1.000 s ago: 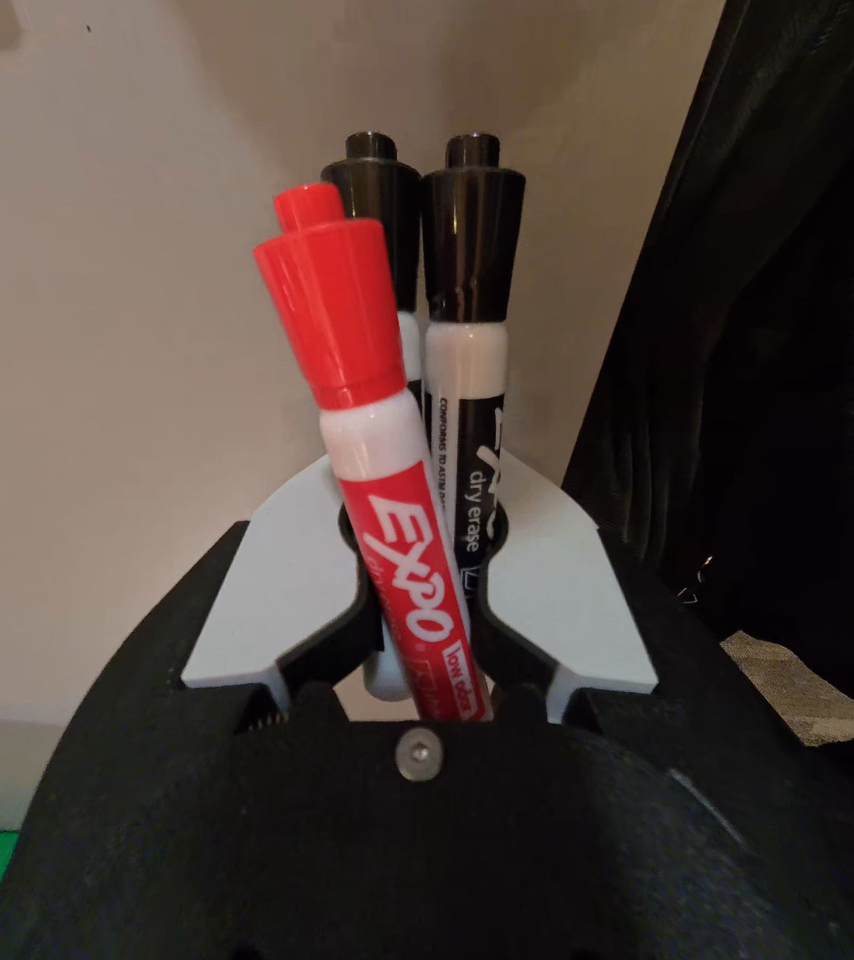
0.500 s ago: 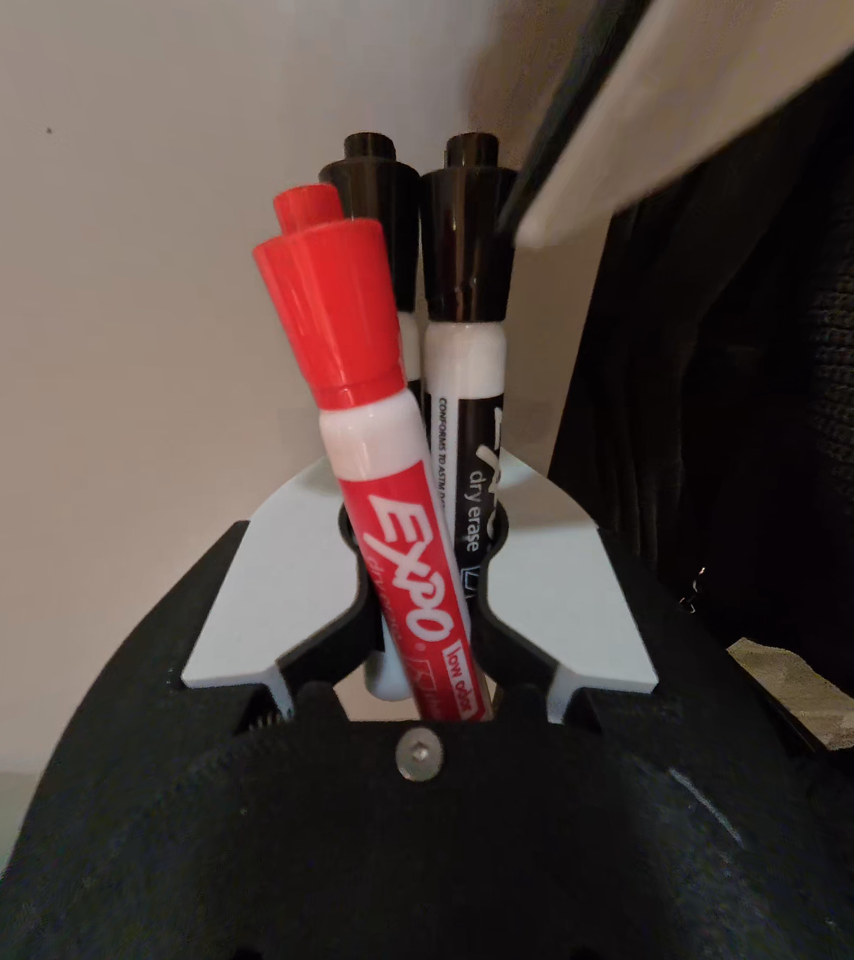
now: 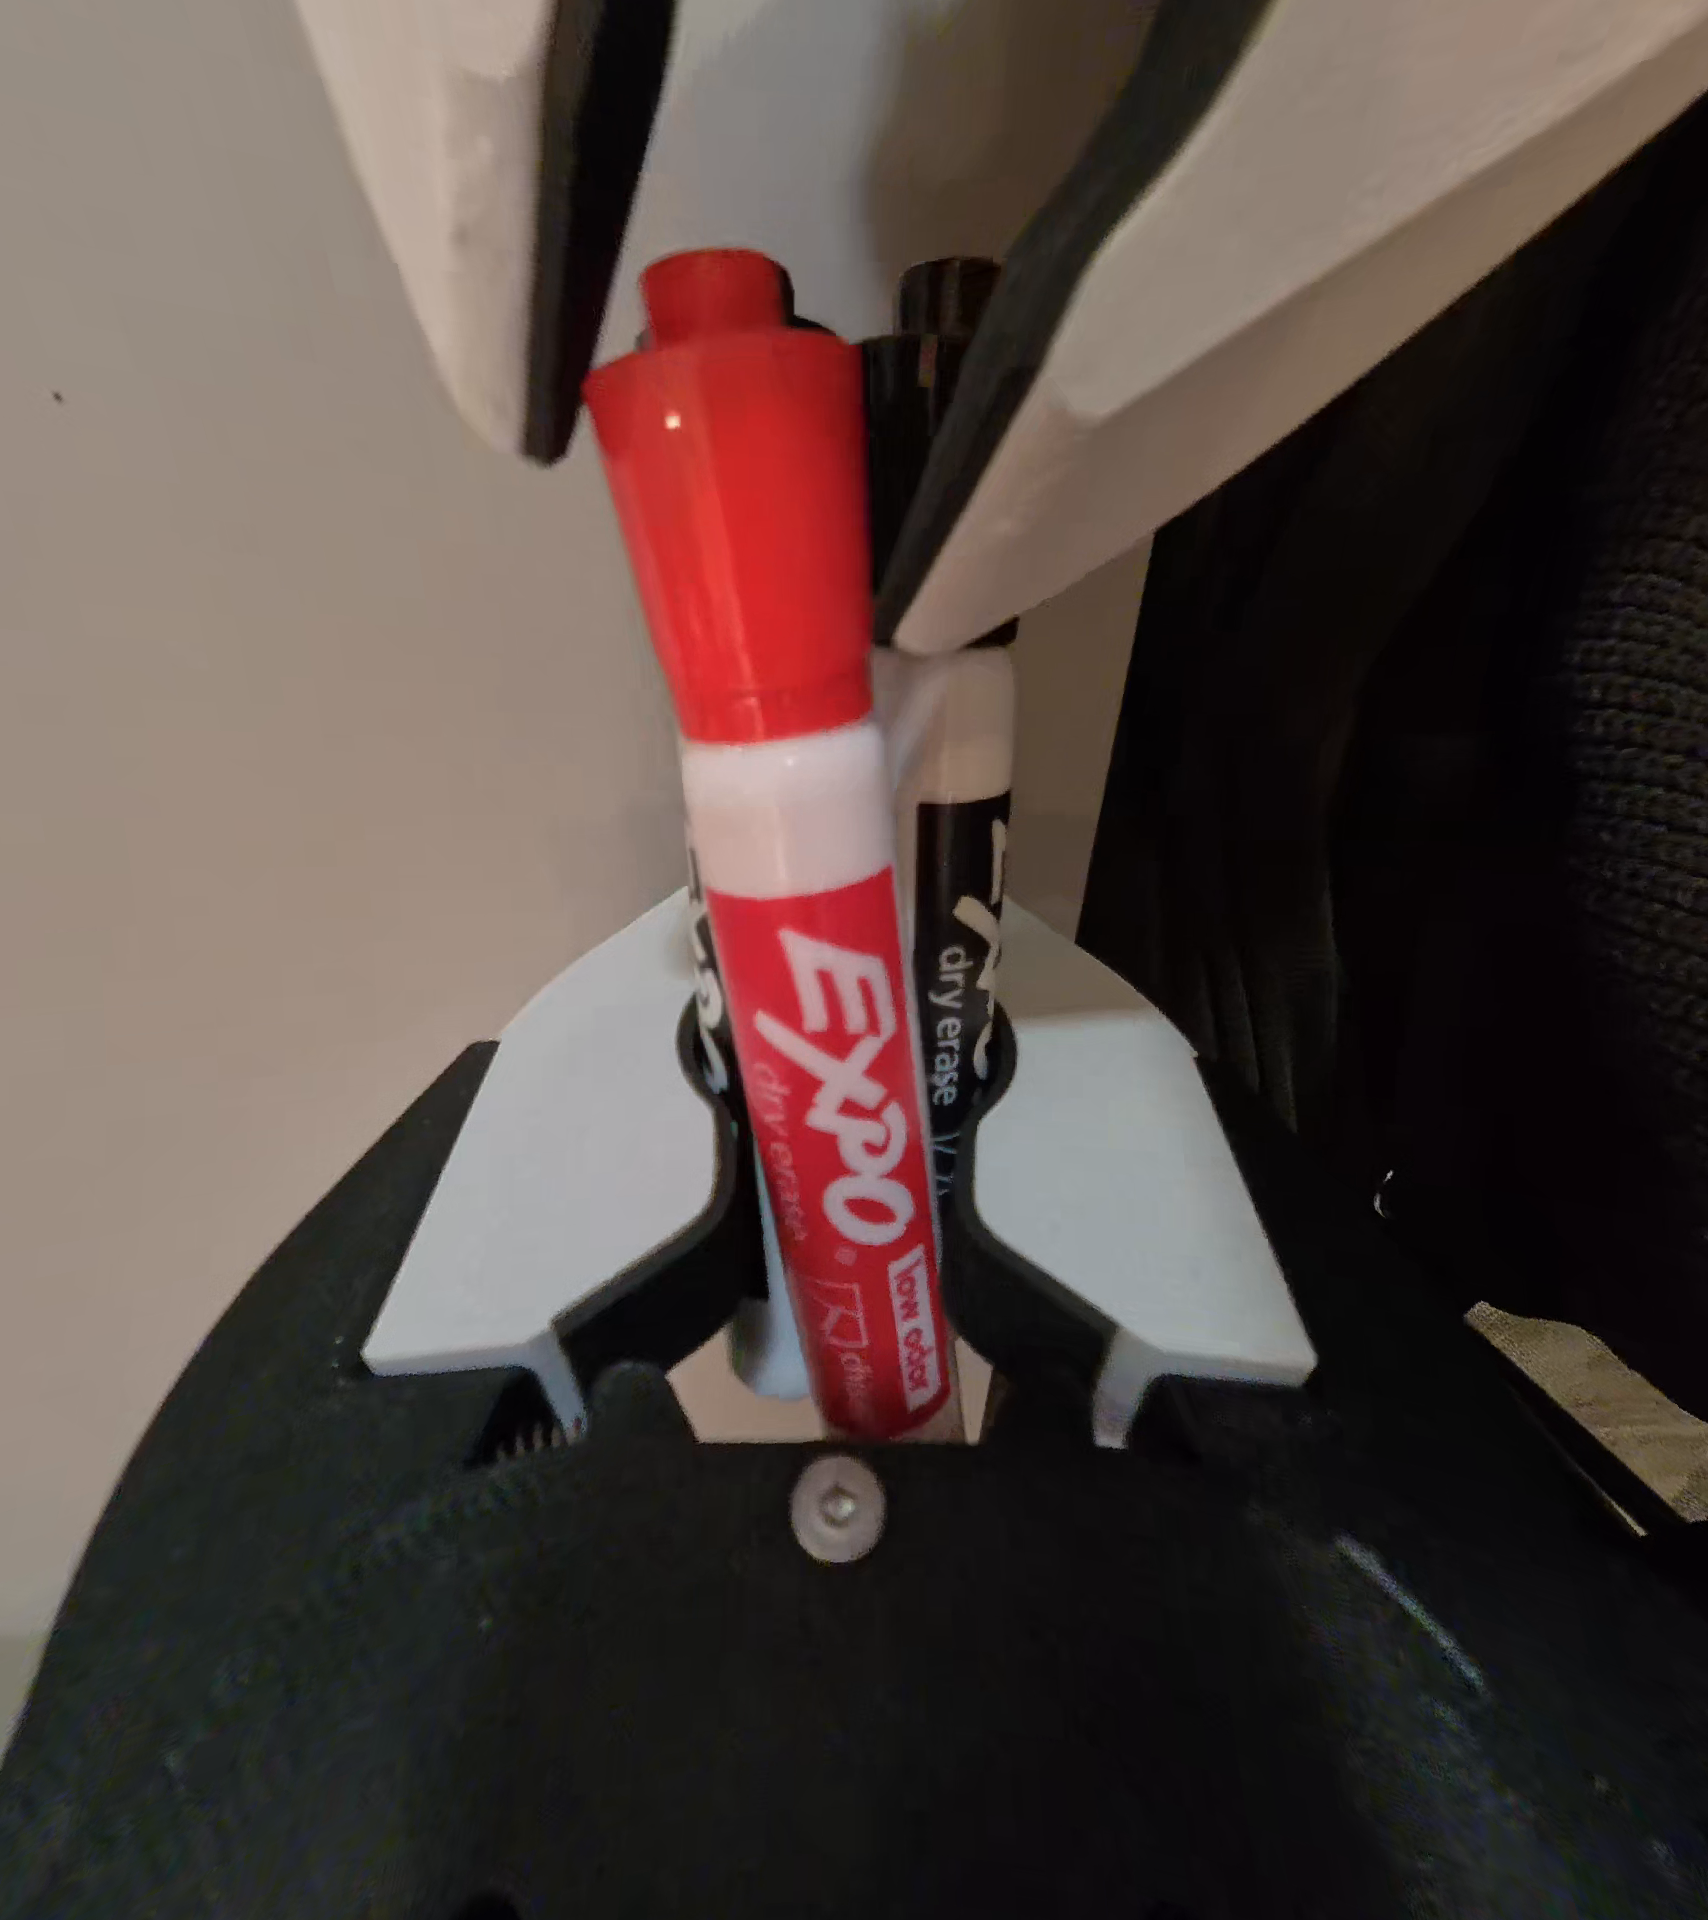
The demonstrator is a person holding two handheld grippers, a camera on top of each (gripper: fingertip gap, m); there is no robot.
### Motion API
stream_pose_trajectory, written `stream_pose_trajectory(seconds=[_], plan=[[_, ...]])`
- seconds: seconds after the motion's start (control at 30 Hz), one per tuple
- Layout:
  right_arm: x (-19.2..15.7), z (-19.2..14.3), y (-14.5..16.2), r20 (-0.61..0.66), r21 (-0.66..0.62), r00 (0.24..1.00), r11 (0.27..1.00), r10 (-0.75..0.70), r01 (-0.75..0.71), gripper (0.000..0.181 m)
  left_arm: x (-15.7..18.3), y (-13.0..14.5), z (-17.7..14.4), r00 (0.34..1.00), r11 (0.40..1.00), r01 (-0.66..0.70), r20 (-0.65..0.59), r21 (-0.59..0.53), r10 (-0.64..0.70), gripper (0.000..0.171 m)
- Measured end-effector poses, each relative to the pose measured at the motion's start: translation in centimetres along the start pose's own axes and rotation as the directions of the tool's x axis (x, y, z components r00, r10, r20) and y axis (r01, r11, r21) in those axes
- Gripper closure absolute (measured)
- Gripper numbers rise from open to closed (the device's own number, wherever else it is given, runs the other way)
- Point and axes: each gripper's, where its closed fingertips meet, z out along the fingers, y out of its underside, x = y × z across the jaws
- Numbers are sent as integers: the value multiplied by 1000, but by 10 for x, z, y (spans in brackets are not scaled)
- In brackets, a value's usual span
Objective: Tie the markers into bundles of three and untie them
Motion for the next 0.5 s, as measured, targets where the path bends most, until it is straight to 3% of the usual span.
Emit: stream_pose_trajectory(seconds=[0.5], plan=[[6,-5,1,-40,0,998,999,-51,51,166,-8,7,-3,999,999,31,13,10,-31,128]])
